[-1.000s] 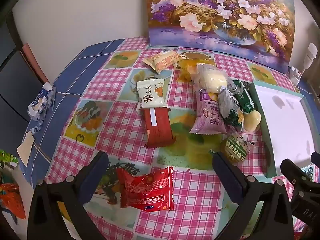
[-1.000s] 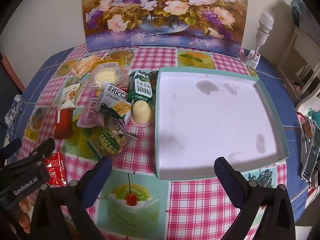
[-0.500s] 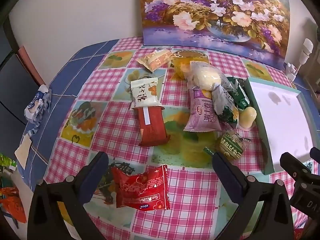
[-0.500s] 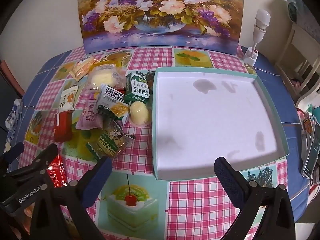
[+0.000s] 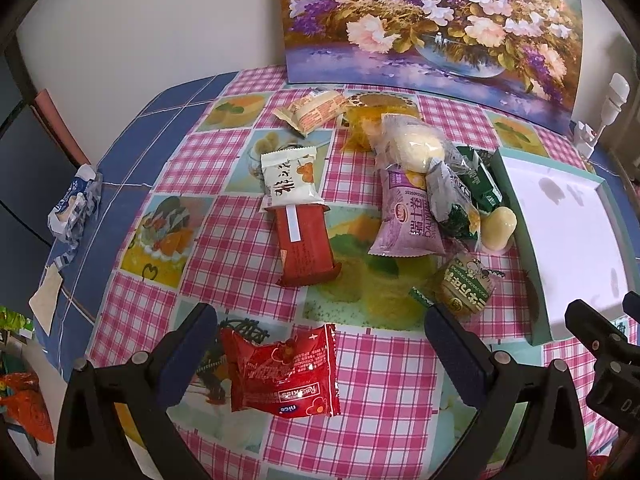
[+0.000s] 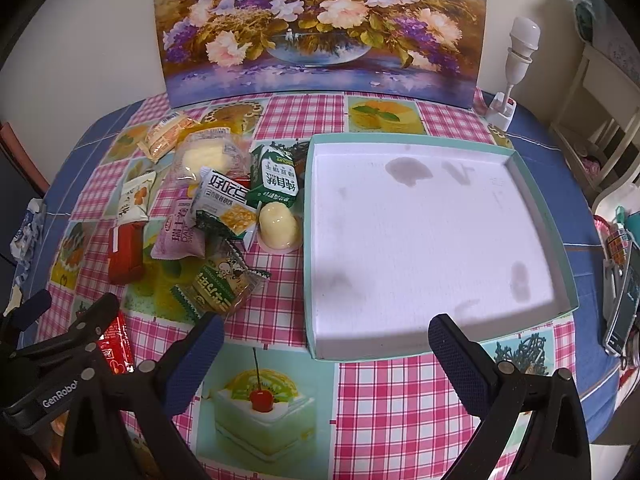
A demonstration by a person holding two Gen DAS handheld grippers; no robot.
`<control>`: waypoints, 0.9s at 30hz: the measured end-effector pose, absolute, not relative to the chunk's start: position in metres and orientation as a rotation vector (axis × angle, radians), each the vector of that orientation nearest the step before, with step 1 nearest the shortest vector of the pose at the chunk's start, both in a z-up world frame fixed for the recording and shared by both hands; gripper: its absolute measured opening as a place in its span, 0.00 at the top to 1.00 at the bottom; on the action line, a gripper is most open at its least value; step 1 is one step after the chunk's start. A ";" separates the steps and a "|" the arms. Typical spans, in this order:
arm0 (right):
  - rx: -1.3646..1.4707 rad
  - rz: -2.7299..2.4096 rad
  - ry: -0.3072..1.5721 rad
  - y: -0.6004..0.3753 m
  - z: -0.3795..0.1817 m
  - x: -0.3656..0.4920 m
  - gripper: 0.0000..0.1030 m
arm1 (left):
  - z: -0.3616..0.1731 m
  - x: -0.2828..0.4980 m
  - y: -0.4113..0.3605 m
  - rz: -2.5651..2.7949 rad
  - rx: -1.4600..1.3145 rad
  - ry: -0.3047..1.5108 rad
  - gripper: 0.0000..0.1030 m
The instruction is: Organize snacks
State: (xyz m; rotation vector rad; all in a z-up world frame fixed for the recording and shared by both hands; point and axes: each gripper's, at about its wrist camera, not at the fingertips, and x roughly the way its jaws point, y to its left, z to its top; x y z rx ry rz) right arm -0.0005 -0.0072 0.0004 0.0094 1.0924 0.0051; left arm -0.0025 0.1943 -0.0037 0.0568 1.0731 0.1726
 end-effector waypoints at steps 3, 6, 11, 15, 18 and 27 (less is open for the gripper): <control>0.008 0.007 1.093 -0.008 0.001 0.000 0.00 | -0.004 -0.002 0.194 0.174 0.056 1.078 0.00; 0.008 0.007 1.093 -0.008 0.001 0.000 0.00 | -0.004 -0.002 0.195 0.173 0.056 1.078 0.00; 0.009 0.006 1.094 -0.008 0.001 0.000 0.00 | -0.005 -0.003 0.194 0.172 0.056 1.081 0.00; 0.011 0.004 1.097 -0.009 -0.001 0.000 0.00 | -0.006 -0.003 0.194 0.172 0.054 1.086 0.00; 0.011 0.004 1.097 -0.010 -0.001 0.000 0.00 | -0.006 -0.002 0.195 0.172 0.052 1.091 0.00; 0.014 0.000 1.104 -0.011 -0.002 0.001 0.00 | -0.008 -0.002 0.197 0.180 0.043 1.111 0.00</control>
